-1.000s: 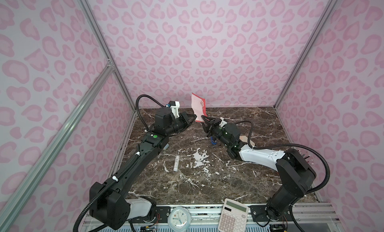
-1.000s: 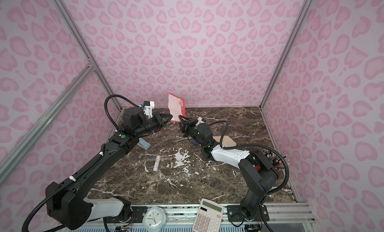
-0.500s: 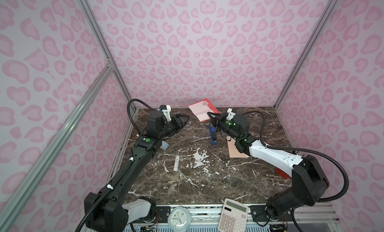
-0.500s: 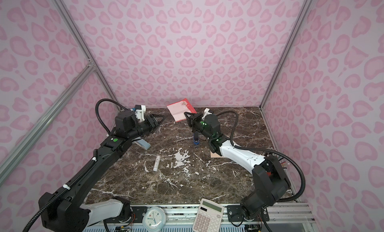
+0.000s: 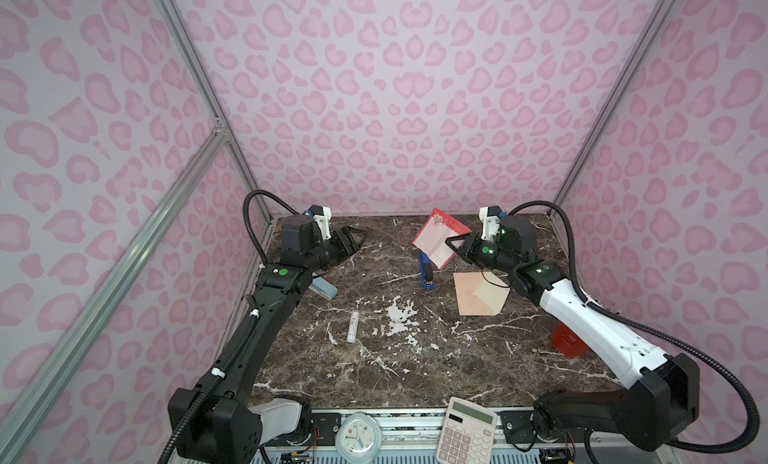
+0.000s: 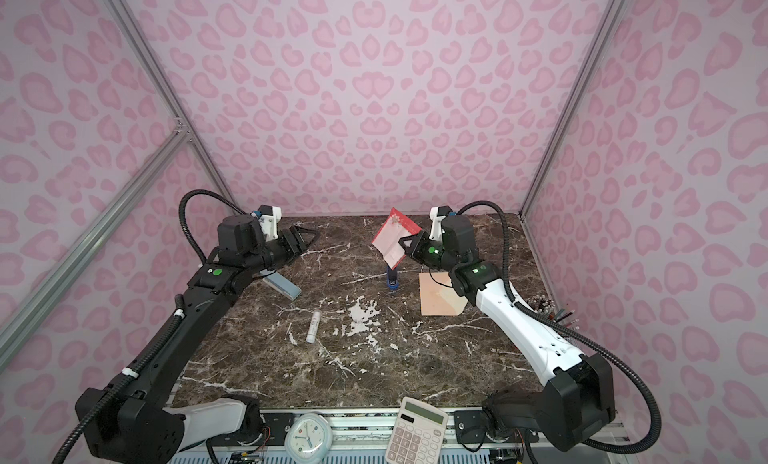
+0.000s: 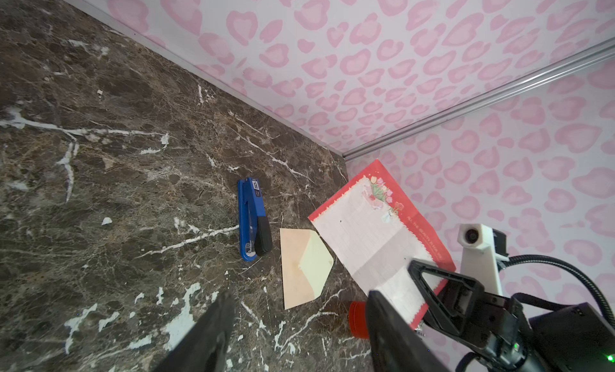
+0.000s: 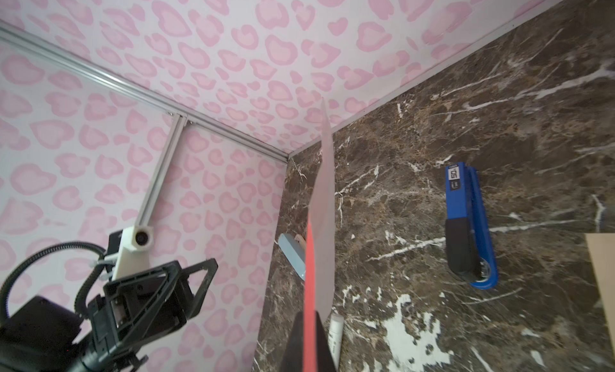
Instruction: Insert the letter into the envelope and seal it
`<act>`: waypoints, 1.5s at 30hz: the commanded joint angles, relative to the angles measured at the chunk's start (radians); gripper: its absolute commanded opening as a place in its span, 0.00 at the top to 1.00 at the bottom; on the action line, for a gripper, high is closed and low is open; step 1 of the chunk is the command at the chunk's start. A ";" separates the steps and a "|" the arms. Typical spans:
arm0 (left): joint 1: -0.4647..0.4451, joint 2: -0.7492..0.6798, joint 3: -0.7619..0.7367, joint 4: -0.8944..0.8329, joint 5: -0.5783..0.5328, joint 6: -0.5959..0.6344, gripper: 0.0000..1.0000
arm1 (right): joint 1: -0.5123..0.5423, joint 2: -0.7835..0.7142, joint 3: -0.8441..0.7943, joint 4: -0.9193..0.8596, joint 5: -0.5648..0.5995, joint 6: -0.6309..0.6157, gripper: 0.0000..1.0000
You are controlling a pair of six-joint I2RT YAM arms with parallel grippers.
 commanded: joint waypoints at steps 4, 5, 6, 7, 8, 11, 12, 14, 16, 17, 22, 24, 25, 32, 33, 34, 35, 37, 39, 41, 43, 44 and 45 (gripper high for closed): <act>-0.002 0.042 0.020 -0.029 0.153 0.102 0.31 | -0.008 -0.037 0.003 -0.188 -0.056 -0.268 1.00; -0.006 0.041 0.015 -0.037 0.163 0.115 0.31 | -0.009 -0.040 -0.005 -0.202 -0.063 -0.282 1.00; -0.008 0.043 0.011 -0.046 0.168 0.128 0.30 | -0.010 -0.043 -0.010 -0.211 -0.072 -0.293 1.00; -0.014 0.043 0.003 -0.059 0.173 0.143 0.30 | -0.010 -0.046 -0.019 -0.215 -0.084 -0.307 1.00; -0.022 0.040 -0.006 -0.067 0.176 0.155 0.29 | -0.009 -0.051 -0.031 -0.215 -0.096 -0.316 1.00; -0.041 0.038 -0.038 -0.083 0.177 0.178 0.27 | -0.009 -0.074 -0.068 -0.195 -0.130 -0.330 1.00; -0.045 0.041 -0.047 -0.089 0.180 0.182 0.27 | -0.008 -0.081 -0.076 -0.194 -0.138 -0.335 1.00; -0.050 0.042 -0.068 -0.090 0.179 0.183 0.30 | -0.010 -0.089 -0.080 -0.198 -0.165 -0.353 1.00; -0.050 0.043 -0.089 -0.084 0.161 0.179 0.33 | -0.009 -0.096 -0.079 -0.204 -0.211 -0.381 1.00; -0.050 0.043 -0.099 -0.084 0.146 0.179 0.35 | -0.009 -0.102 -0.081 -0.207 -0.235 -0.393 1.00; -0.049 0.076 -0.107 -0.106 0.106 0.182 0.41 | -0.008 -0.140 -0.098 -0.186 -0.323 -0.409 1.00; -0.050 0.086 -0.110 -0.091 0.124 0.183 0.42 | -0.006 -0.157 -0.108 -0.168 -0.349 -0.409 1.00; -0.049 0.090 -0.110 -0.082 0.135 0.184 0.42 | -0.004 -0.165 -0.111 -0.160 -0.360 -0.409 1.00; -0.061 0.096 -0.160 0.083 0.313 0.130 0.42 | 0.002 -0.182 -0.142 -0.077 -0.389 -0.358 1.00; -0.064 0.097 -0.169 0.109 0.333 0.117 0.42 | 0.005 -0.181 -0.143 -0.066 -0.389 -0.351 1.00; -0.071 0.099 -0.174 0.122 0.350 0.114 0.42 | 0.007 -0.181 -0.147 -0.054 -0.387 -0.342 1.00; -0.079 0.102 -0.175 0.126 0.363 0.114 0.42 | 0.008 -0.181 -0.151 -0.043 -0.387 -0.336 1.00; -0.094 0.106 -0.175 0.135 0.390 0.113 0.42 | 0.010 -0.179 -0.155 -0.035 -0.381 -0.329 1.00; -0.108 0.107 -0.173 0.142 0.408 0.108 0.42 | 0.012 -0.174 -0.158 -0.036 -0.377 -0.325 1.00; -0.116 0.107 -0.172 0.146 0.417 0.105 0.42 | 0.015 -0.169 -0.155 -0.042 -0.373 -0.323 1.00; -0.118 0.103 -0.174 0.157 0.425 0.099 0.42 | 0.016 -0.166 -0.153 -0.051 -0.361 -0.327 1.00; -0.120 0.100 -0.175 0.165 0.431 0.093 0.42 | 0.018 -0.165 -0.154 -0.054 -0.359 -0.327 1.00; -0.121 0.098 -0.176 0.170 0.439 0.091 0.42 | 0.018 -0.165 -0.156 -0.055 -0.354 -0.327 1.00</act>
